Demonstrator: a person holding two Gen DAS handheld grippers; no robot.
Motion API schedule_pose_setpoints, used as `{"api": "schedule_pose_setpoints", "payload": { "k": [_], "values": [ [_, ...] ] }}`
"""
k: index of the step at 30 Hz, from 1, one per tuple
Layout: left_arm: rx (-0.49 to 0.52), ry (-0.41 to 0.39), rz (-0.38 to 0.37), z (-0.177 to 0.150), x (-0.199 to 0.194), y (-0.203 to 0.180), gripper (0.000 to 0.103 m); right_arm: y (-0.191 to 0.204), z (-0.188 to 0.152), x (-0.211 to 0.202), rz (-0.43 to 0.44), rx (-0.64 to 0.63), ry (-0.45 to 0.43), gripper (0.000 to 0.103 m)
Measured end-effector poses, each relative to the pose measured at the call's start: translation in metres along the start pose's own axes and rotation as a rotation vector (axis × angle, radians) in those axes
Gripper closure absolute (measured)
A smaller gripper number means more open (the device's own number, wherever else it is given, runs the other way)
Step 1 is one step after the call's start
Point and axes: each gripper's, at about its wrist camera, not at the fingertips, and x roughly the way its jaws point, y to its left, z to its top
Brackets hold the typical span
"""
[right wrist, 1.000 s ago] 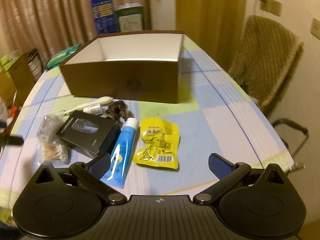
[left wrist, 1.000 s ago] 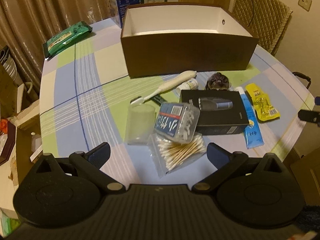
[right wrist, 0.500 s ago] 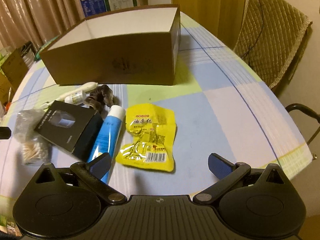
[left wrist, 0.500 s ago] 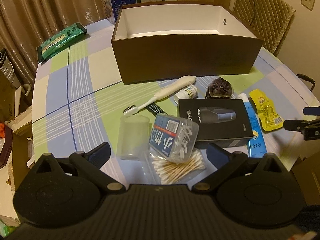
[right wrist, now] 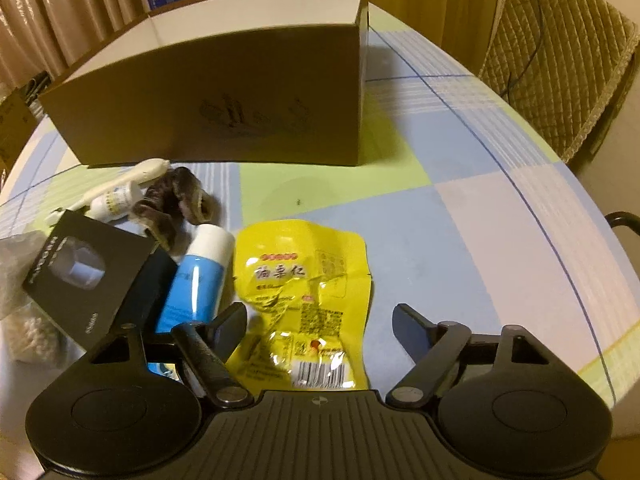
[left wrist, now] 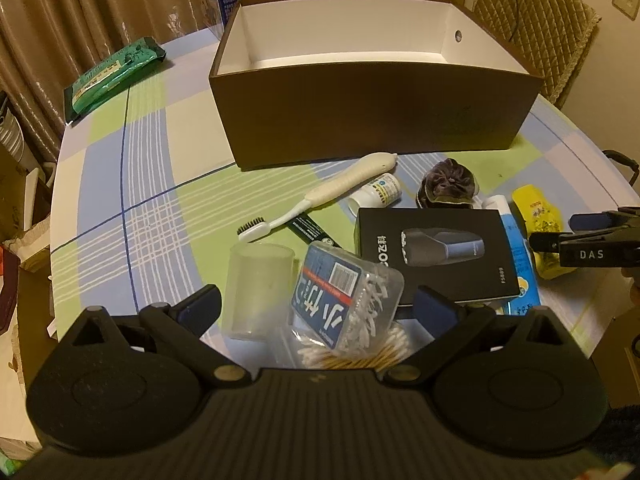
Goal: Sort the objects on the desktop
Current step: 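Move the right tool toward the yellow snack packet and open it, then grasp the yellow snack packet with the right tool while the left tool grasps the clear swab box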
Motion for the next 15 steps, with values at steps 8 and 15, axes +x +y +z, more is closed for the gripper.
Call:
{"api": "schedule_pose_setpoints", "payload": {
  "k": [8, 15],
  "values": [
    [0.003, 0.007, -0.006, 0.007, 0.006, -0.001, 0.002, 0.006, 0.004, 0.009, -0.024, -0.104, -0.011, 0.032],
    [0.002, 0.005, -0.009, 0.011, 0.008, 0.0, 0.002, 0.004, 0.003, 0.008, 0.001, -0.166, -0.018, 0.052]
  ]
}}
